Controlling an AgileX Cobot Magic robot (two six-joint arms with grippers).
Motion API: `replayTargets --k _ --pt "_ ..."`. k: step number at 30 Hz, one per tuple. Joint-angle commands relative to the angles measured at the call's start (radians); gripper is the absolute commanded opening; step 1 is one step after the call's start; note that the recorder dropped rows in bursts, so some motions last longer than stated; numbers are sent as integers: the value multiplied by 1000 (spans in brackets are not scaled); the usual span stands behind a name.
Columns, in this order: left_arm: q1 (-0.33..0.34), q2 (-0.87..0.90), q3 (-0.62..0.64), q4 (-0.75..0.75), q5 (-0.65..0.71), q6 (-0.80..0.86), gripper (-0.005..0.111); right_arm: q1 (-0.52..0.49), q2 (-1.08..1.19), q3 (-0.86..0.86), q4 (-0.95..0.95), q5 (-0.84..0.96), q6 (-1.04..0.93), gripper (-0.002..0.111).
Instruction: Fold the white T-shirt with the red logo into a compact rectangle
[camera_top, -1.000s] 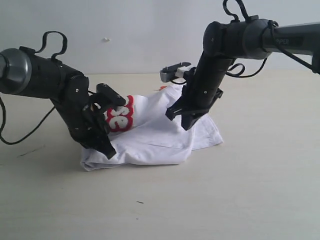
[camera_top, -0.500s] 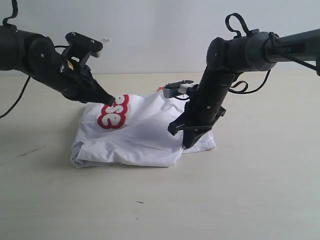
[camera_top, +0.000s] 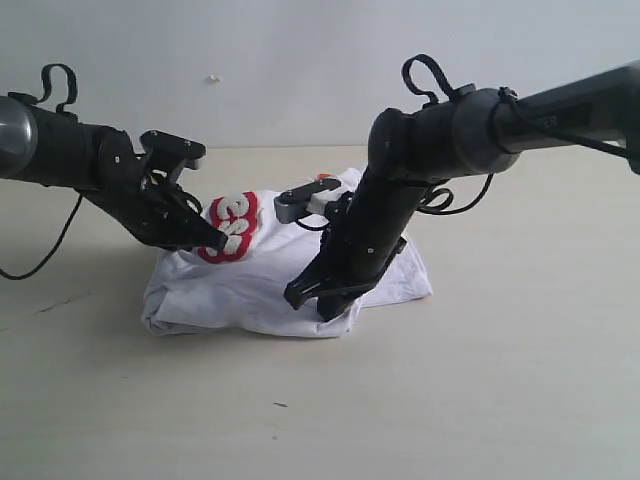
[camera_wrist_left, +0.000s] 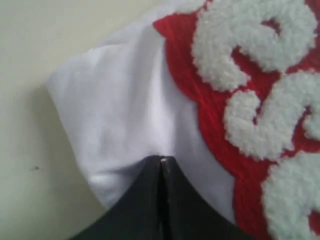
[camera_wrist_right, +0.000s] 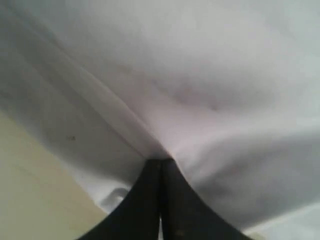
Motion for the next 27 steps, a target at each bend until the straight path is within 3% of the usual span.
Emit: replayTargets --k 1,13,17,22,27 --pt "7 14 -22 -19 46 10 0 6 -2 28 -165 53 121 0" --pt "18 -18 -24 -41 51 38 0 6 -68 73 -185 -10 146 0" --pt "16 -73 -24 -198 47 165 0 6 -156 73 -253 -229 173 0" --pt "16 -126 -24 -460 65 374 0 -22 -145 55 -442 -531 491 0" --pt "12 -91 -24 -747 94 672 0 -58 -10 -66 -452 -381 508 0"
